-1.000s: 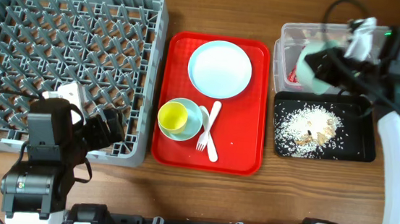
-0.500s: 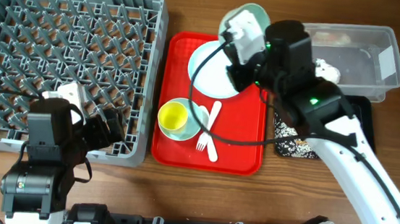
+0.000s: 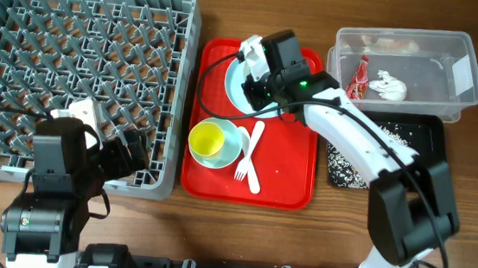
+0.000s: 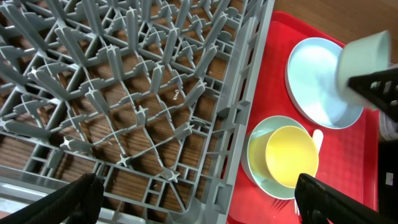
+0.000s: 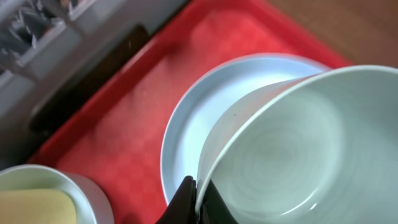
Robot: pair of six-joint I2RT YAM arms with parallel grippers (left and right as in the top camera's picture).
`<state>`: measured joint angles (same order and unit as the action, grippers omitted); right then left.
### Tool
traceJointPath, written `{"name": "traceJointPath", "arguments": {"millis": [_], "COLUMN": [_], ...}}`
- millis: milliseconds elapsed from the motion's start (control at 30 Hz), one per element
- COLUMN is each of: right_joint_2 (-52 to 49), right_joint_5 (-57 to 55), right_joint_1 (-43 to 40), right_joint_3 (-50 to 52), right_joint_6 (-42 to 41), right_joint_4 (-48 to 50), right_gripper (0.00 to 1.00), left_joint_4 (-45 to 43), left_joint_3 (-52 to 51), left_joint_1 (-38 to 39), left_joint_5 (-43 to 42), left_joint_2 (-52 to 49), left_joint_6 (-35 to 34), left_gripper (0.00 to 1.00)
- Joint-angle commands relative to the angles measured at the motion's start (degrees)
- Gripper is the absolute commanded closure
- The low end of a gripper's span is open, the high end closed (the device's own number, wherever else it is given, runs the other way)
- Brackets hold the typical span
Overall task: Sort waste into correct bins and load items into the dishwasher rack
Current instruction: 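Carry the empty green bowl back and set it on the white plate, then grasp the yellow cup off the blue saucer with the right gripper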
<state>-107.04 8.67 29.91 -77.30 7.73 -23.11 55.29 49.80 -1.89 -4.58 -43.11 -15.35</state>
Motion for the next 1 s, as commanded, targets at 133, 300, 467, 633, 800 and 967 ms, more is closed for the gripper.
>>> {"name": "traceJointPath", "arguments": {"millis": [133,300,467,633,800,967], "right_joint_2": [-2.45,2.51,12.46,12.26,7.85,1.9], "right_joint_5": [3.72,6.67,14.16,13.38,6.86,4.31], "right_joint_1": [0.13,0.07,0.85,6.32,11.54,12.68], "right_joint_3": [-0.7,-0.72,-0.7,1.49,4.57,4.72], "right_joint_6": [-6.86,-10.43,-16.09,-21.29,-28.85,-32.28], "right_joint_4": [-2.08,-6.82,-11.41,-15.74,-16.15,-15.3], "right_gripper": [0.79,0.64,0.59,0.59,0.6,0.7], "left_joint_4": [-0.09,-0.11,-0.13,-0.15,-0.13,-0.11], "left_joint_3": [1.09,1.09,1.09,1.09,1.09,1.09], "left_joint_1": [-0.26,-0.26,-0.26,-0.26,-0.26,-0.26], "left_joint_5": [-0.55,-0.55,-0.55,-0.55,-0.55,-0.55], "left_joint_2": [0.35,0.35,0.35,0.35,0.35,0.35], "left_joint_6": [-0.11,-0.11,-0.11,-0.11,-0.11,-0.11], "left_gripper": [0.0,0.0,0.0,0.0,0.0,0.0]}}
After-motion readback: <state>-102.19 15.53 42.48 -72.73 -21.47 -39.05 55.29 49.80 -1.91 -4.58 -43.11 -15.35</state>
